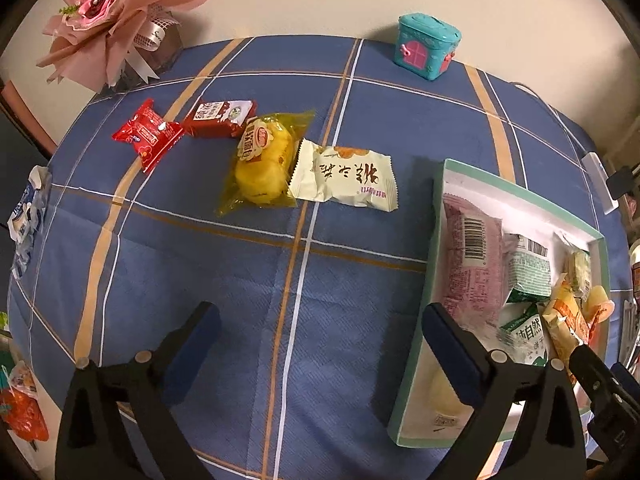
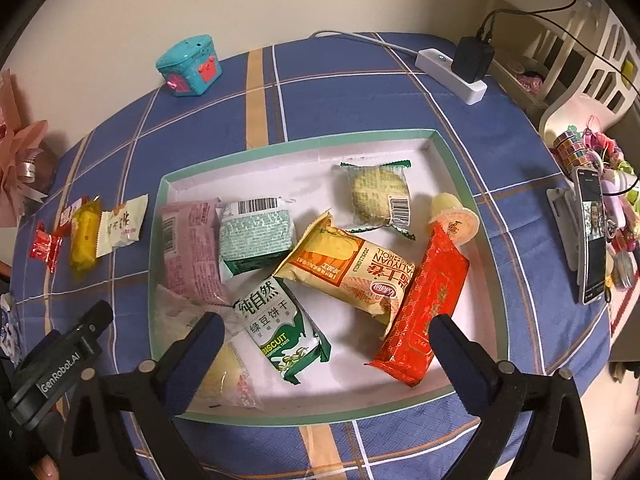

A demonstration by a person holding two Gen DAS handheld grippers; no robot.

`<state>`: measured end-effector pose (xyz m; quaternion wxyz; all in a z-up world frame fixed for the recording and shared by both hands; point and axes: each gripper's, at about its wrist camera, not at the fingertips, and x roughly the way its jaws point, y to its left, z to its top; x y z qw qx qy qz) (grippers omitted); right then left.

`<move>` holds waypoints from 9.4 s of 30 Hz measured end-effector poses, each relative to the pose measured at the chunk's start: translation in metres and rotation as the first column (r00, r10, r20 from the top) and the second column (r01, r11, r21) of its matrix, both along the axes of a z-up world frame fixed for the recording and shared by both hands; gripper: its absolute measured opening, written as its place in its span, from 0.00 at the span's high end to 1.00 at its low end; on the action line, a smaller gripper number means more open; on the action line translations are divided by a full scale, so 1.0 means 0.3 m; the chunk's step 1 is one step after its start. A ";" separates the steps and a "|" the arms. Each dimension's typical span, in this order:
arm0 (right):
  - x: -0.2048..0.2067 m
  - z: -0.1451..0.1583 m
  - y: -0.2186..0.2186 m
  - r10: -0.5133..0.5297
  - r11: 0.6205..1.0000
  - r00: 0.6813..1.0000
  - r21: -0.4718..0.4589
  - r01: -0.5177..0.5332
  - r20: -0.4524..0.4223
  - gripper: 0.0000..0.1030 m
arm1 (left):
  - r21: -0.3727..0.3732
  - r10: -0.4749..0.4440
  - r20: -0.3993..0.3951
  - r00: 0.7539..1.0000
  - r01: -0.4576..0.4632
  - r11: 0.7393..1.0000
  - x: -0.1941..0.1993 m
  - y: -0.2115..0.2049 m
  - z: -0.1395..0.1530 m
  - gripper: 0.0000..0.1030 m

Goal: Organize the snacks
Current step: 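Move both tools over the yellow bun pack and white pastry, then grasp the yellow bun pack with the left tool while the right tool grasps the white pastry, then lift both packs and carry them over the white tray, then lower both packs into the tray and open both tools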

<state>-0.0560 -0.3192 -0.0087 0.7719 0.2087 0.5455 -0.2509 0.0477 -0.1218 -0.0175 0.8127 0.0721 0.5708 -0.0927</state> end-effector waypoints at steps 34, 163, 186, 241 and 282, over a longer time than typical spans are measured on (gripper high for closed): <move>0.242 0.012 0.364 0.238 0.971 0.971 -0.025 -0.238 -0.012 0.00 | 0.010 0.209 -0.029 0.977 -0.209 0.978 0.170 0.344 -0.023 0.02; 0.781 -0.299 0.511 0.372 0.928 0.925 -0.070 -0.367 0.075 0.04 | -0.246 0.193 -0.121 0.974 -0.217 0.944 0.506 0.242 -0.204 0.39; 0.762 -0.237 0.436 0.300 0.953 0.946 0.005 -0.303 0.126 0.44 | -0.237 0.163 -0.103 0.981 -0.183 0.954 0.509 0.190 -0.185 0.43; 0.348 0.341 -0.003 0.055 0.988 0.967 -0.157 -0.016 0.249 0.44 | -0.371 -0.059 0.126 0.990 0.102 0.923 0.259 -0.120 0.304 0.57; 0.240 -0.013 -0.214 -0.077 0.997 0.995 0.018 0.078 -0.069 0.28 | -0.339 -0.238 -0.107 0.965 0.190 0.922 0.135 -0.450 0.064 0.40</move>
